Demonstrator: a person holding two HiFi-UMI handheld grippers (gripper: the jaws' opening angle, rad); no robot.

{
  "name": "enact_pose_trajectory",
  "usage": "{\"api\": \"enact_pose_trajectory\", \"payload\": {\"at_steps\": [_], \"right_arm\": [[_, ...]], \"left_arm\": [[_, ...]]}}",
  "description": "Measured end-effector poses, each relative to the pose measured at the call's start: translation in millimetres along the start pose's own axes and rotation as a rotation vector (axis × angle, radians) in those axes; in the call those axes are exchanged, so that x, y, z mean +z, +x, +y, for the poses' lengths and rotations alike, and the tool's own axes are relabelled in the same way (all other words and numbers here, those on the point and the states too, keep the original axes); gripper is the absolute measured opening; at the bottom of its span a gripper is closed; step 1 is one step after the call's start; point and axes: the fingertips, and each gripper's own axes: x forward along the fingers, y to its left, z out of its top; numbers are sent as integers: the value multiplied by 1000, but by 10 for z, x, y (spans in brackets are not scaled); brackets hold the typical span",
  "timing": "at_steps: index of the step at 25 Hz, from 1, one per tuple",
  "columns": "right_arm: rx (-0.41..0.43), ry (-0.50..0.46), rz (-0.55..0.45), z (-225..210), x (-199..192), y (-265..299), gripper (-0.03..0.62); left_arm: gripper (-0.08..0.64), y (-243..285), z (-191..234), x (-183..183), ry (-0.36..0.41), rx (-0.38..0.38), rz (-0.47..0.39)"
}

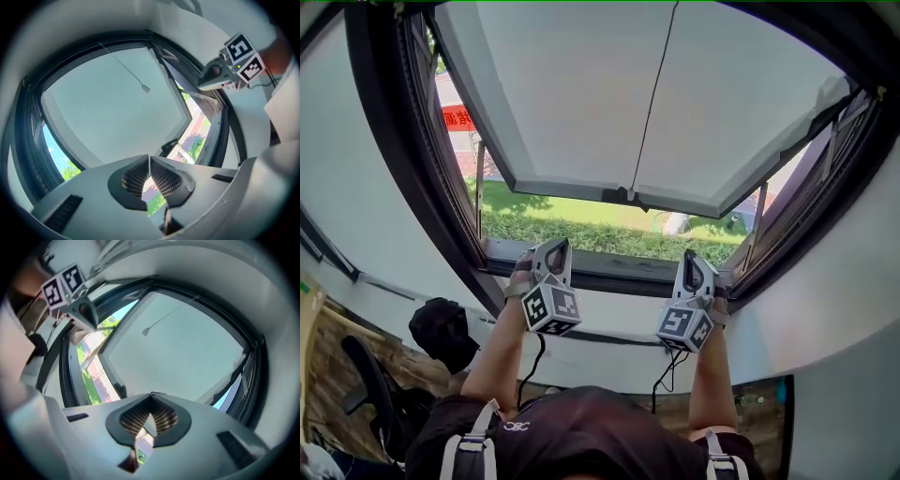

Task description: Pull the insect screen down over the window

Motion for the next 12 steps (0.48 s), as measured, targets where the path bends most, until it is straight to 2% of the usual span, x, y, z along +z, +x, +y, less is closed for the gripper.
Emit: {"api": "enact_pose_trajectory", "payload": {"at_steps": [2, 4, 5, 7, 9, 11, 12], "right_arm": [[30, -113, 18, -36, -78, 34, 18], [68, -148, 35, -97, -118, 39, 107], [71, -159, 46, -150, -135, 38, 118], [56, -188, 65, -288, -174, 37, 118], [46, -203, 76, -422, -201, 31, 118], [51, -185, 76, -541, -205, 9, 118], [51, -175, 76, -601, -204, -7, 118]], "left_arm": [[68, -6, 99, 56, 61, 8, 2], [85, -19, 162, 72, 84, -4, 0], [106, -20, 191, 76, 94, -8, -1], [120, -5, 259, 102, 111, -6, -9], [118, 8, 319, 149, 93, -17, -39], [118, -6, 462, 270, 74, -16, -82], [118, -18, 575, 349, 90, 1, -97]]}}
